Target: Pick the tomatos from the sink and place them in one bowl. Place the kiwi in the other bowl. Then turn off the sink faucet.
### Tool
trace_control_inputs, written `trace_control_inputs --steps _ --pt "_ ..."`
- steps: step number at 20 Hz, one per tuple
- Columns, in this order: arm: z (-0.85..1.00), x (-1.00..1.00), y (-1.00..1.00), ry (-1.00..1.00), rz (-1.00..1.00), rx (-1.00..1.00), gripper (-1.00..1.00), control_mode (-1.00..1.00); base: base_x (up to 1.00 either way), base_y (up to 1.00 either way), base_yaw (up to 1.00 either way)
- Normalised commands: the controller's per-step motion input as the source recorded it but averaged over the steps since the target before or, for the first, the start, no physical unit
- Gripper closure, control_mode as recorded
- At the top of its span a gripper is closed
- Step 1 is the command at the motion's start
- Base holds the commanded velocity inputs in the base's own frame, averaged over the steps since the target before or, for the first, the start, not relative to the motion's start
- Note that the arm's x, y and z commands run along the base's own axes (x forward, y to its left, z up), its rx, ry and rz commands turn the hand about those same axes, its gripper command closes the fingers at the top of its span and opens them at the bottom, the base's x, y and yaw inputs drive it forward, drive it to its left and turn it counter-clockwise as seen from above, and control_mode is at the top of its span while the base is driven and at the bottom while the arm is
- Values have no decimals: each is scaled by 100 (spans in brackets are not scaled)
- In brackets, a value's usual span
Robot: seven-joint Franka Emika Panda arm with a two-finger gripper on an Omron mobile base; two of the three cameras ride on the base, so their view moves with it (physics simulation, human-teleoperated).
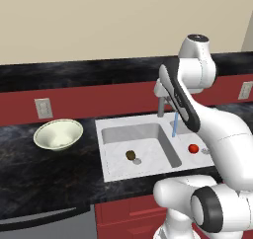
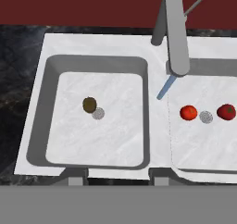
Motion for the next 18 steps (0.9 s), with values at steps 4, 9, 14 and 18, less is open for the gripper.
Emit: trace_control_inputs --steps 4,9,14,18 --pt "-11 -3 0 0 0 0 -100 -100 0 0 0" --pt "-32 -11 0 0 0 1 -100 -100 0 0 0" --pt "-27 -19 2 0 0 12 -100 -100 0 0 0" --pt "-21 -26 10 0 0 10 -100 -100 0 0 0"
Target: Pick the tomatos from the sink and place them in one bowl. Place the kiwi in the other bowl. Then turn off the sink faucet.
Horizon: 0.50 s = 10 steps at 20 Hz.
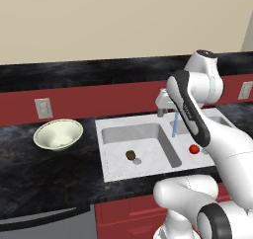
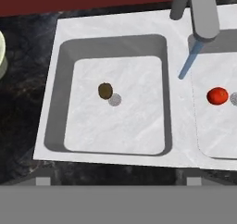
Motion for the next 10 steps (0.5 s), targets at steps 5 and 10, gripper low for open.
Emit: trace_control_inputs --steps 5,10 --pt "-17 -8 31 3 -2 1 -100 -100 0 0 0" --pt "-31 2 30 18 -3 0 -100 -100 0 0 0"
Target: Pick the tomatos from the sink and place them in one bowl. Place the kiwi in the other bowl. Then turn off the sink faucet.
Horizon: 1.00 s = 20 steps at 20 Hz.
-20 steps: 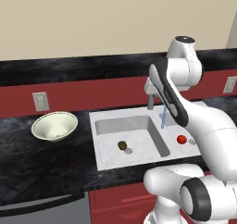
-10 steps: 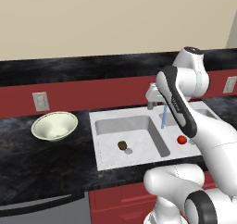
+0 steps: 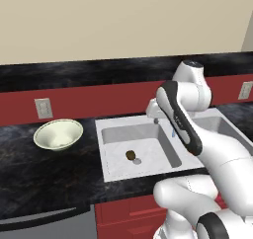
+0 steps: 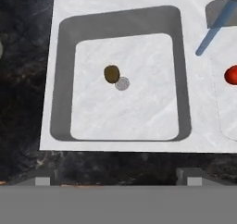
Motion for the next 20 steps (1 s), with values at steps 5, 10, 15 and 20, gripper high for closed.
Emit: trace_control_inputs --steps 5,10,15,20 --pt "-43 17 13 31 0 0 -100 -100 0 0 0" --pt "-46 12 12 28 0 0 -100 -100 0 0 0" --pt "-48 3 14 14 0 0 -100 -100 0 0 0" --pt "-42 5 12 10 0 0 -100 -100 0 0 0"
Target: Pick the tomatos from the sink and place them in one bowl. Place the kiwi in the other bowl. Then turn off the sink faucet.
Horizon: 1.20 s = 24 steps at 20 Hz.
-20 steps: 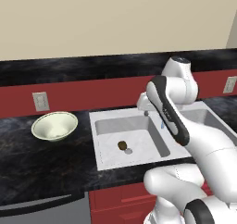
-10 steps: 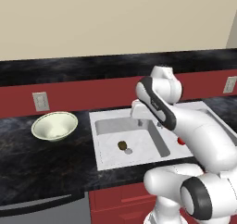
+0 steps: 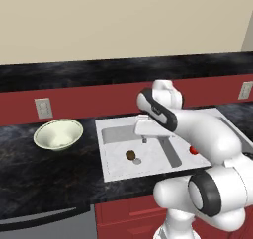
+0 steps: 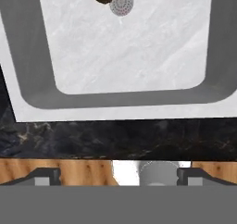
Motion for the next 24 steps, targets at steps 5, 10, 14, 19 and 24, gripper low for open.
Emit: trace_control_inputs --steps 5,10,14,19,24 --pt "-34 3 11 4 0 0 -100 -100 0 0 0" --pt "-31 4 6 0 0 1 -100 -100 0 0 0" --pt "-31 14 1 3 0 2 -100 -100 0 0 0" --pt "-31 18 2 8 0 2 -100 -100 0 0 0" --pt "-29 16 8 6 0 0 -100 -100 0 0 0"
